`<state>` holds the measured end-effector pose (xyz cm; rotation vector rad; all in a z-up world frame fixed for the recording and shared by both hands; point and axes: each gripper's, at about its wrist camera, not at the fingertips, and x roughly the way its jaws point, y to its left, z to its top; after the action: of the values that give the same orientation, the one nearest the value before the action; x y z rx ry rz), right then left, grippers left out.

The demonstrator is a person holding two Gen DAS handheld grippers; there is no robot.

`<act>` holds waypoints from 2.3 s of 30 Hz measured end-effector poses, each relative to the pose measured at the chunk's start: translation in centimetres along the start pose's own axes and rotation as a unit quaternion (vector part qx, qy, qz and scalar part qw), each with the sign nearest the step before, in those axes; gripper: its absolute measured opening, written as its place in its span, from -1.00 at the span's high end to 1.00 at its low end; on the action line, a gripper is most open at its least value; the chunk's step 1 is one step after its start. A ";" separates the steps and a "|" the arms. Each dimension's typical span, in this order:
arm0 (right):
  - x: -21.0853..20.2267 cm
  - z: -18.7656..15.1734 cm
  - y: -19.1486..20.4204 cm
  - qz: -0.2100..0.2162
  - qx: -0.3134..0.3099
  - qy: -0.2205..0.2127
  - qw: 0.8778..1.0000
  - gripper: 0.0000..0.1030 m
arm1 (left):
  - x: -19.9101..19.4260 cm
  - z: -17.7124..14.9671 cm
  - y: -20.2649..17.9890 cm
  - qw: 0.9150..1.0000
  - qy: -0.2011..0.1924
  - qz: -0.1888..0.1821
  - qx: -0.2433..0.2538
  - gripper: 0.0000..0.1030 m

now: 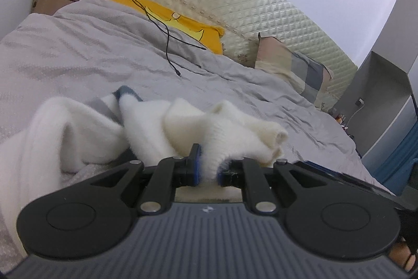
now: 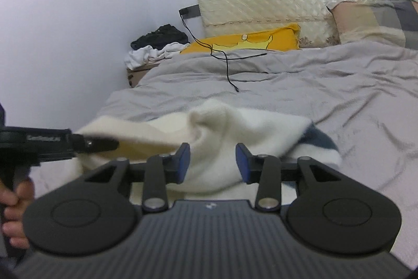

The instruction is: Fold large clothes

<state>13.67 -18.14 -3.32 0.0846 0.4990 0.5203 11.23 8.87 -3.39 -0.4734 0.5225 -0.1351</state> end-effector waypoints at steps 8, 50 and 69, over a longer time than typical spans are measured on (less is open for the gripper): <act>5.3 0.0 1.6 -0.020 -0.014 0.045 0.999 0.11 | 0.2 0.0 0.1 1.000 -0.014 -0.008 -0.005 0.73; -0.7 2.8 -0.4 -0.190 -0.025 -0.130 0.973 0.82 | -3.5 0.2 -3.5 0.983 -0.131 -0.097 0.081 0.75; -8.8 -0.7 2.8 -0.101 0.048 0.003 0.994 0.81 | -10.2 3.7 -5.1 0.970 -0.206 -0.107 0.064 0.79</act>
<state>5.45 -20.05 0.44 0.1221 0.5324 0.2982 4.31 8.35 6.37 -0.4155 0.0524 -0.2694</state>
